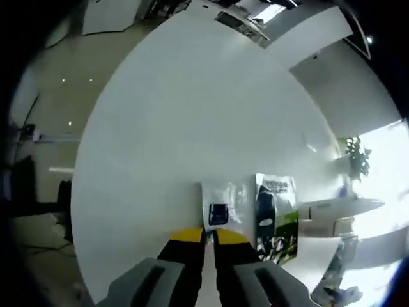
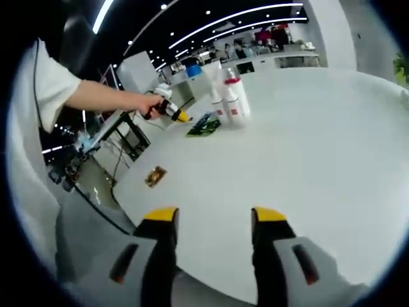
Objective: Arrange the skincare products in the storage area until every visible bottle or jar stands upright without overlapping.
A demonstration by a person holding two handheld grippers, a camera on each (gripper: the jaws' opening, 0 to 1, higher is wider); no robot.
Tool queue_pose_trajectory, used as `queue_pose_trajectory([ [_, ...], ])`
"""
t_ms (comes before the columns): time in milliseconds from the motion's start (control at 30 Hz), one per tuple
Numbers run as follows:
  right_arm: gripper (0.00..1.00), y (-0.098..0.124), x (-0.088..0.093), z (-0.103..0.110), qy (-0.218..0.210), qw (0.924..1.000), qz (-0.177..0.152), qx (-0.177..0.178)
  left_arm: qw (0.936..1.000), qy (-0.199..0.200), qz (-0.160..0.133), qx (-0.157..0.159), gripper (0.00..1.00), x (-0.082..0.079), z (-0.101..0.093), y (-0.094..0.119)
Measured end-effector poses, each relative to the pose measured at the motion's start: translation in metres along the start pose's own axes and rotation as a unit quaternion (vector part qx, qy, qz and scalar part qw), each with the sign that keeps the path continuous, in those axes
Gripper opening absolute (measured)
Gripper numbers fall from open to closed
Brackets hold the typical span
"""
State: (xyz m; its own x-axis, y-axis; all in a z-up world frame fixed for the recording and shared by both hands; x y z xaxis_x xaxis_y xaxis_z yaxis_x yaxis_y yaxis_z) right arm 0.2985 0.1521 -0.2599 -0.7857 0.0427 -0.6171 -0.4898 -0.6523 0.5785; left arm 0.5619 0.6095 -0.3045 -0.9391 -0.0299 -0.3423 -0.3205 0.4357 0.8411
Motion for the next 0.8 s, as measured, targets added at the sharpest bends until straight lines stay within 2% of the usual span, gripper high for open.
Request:
queue_pose_trajectory([
  [433,0.48,0.0,0.0,0.0,0.002,1.0,0.0,-0.001,0.9996,-0.013,0.006,-0.024,0.08,-0.001,0.005,0.006],
  [567,0.47,0.0,0.0,0.0,0.003,1.0,0.0,-0.001,0.9995,-0.016,0.004,-0.027,0.16,0.0,0.005,0.008],
  [667,0.47,0.0,-0.001,0.001,0.005,1.0,-0.002,-0.004,0.9983,-0.021,-0.011,-0.053,0.27,0.004,0.008,0.017],
  [700,0.47,0.001,-0.001,0.001,0.005,1.0,-0.003,-0.005,0.9975,-0.024,-0.02,-0.063,0.27,0.006,0.009,0.02],
  [800,0.47,0.001,-0.002,0.003,0.007,0.9999,-0.006,-0.009,0.9963,-0.02,-0.051,-0.066,0.28,0.017,0.005,0.028],
])
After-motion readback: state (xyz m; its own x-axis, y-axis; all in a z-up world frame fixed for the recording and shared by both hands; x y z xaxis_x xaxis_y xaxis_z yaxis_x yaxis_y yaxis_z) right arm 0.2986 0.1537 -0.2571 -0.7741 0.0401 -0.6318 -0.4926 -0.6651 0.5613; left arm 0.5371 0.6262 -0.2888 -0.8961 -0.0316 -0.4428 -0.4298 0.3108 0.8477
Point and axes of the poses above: the point that each gripper's makers call its tool centre point, and the gripper's own axes: y roughly backward along the fingers, z roughly to its left, x roughly out of its underside, the point moved 9 cm from there along y, roughly backward along the fingers, and after that the axes turned 15 degrees about -y, right-handed, at the moved point
